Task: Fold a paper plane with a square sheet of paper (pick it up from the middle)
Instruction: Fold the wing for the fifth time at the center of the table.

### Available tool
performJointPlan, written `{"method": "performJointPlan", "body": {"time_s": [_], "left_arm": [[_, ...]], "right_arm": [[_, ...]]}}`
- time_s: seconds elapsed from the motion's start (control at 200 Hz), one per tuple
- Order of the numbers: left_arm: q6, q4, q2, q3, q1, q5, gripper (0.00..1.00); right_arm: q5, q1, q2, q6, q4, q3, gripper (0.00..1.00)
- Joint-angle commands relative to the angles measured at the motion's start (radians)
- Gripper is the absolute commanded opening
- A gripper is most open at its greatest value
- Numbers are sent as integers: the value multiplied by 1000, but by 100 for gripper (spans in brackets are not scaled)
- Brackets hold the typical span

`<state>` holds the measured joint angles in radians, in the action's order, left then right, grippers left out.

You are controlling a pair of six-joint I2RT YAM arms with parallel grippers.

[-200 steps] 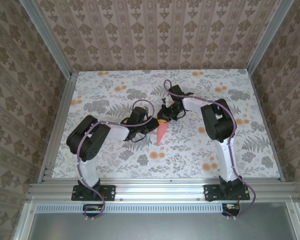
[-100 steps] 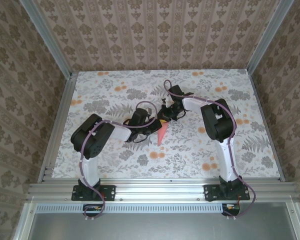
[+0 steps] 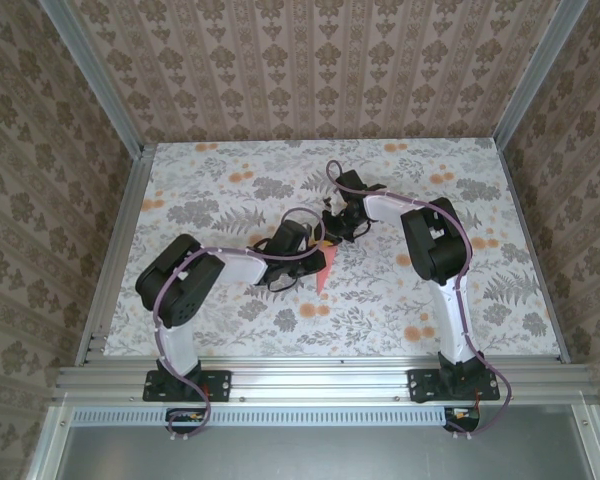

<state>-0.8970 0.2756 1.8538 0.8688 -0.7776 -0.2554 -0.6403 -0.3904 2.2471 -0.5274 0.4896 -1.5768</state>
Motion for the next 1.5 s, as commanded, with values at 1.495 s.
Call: {"method": "performJointPlan", "body": {"time_s": [1.495], "left_arm": [[59, 53, -72, -164, -7, -109, 15]], "right_arm": [[73, -27, -52, -113, -109, 183, 14]]}}
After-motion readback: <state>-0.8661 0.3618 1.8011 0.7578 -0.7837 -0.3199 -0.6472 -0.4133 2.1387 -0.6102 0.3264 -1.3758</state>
